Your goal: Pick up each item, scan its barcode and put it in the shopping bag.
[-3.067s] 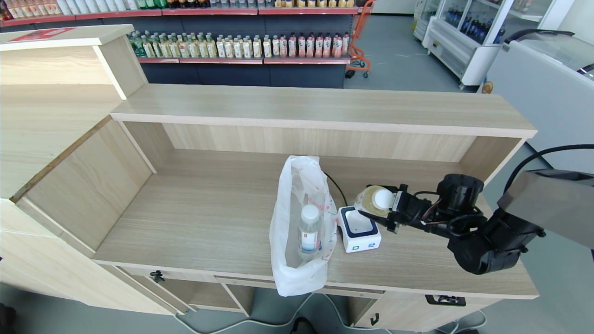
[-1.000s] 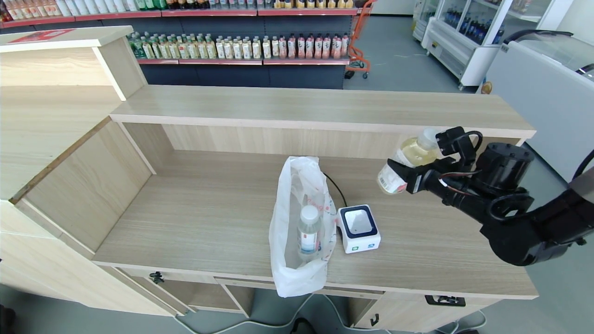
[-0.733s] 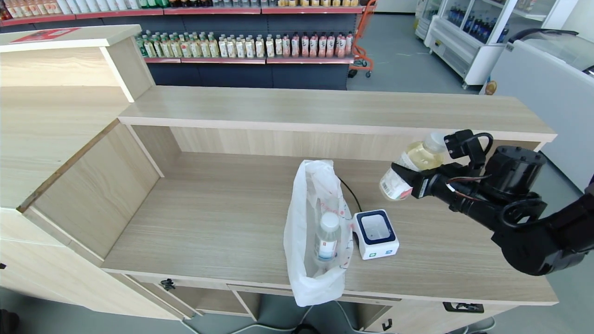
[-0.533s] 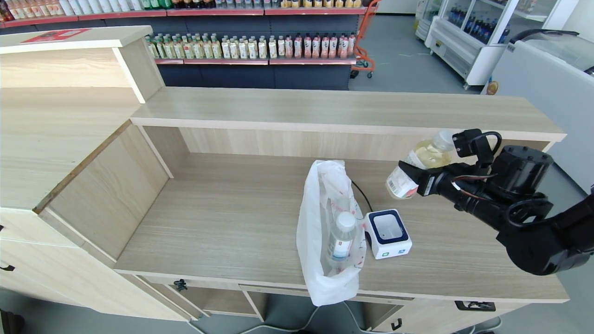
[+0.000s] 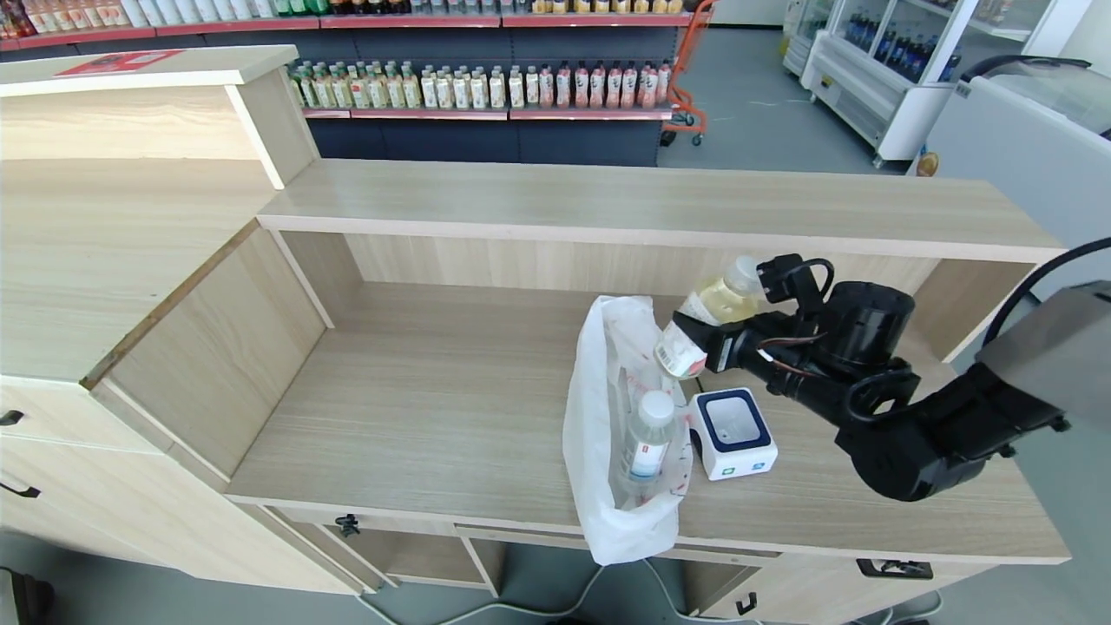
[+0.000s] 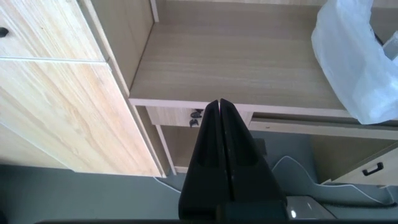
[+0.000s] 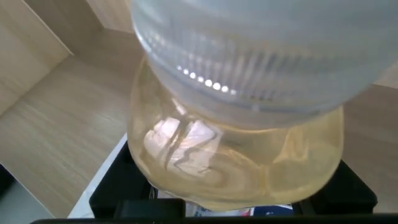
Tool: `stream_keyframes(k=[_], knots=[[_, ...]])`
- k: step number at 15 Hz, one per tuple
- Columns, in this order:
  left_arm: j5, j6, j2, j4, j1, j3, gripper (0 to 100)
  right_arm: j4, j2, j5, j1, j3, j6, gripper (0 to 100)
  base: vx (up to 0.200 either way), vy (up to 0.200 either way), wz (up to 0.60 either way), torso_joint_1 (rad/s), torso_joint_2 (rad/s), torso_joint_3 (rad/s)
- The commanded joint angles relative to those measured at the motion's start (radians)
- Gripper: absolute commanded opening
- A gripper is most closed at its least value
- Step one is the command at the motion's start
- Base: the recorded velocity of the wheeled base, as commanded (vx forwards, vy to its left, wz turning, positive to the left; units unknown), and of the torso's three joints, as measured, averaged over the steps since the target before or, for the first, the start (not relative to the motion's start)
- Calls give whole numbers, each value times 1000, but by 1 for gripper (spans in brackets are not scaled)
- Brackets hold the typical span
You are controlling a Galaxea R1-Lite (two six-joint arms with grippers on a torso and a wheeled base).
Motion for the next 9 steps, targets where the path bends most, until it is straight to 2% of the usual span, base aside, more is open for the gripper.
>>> stream_keyframes(k=[1,4,9], knots=[[0,0,0,1,-1,0,0,12,100,0,44,-57,-6,0,0,0,0,0,0,0],[0,0,0,1,-1,0,0,25,144,0,63,-88,-27,0,0,0,0,0,0,0],[0,0,0,1,-1,0,0,17,249,0,64,-149,-136,0,0,0,0,0,0,0]])
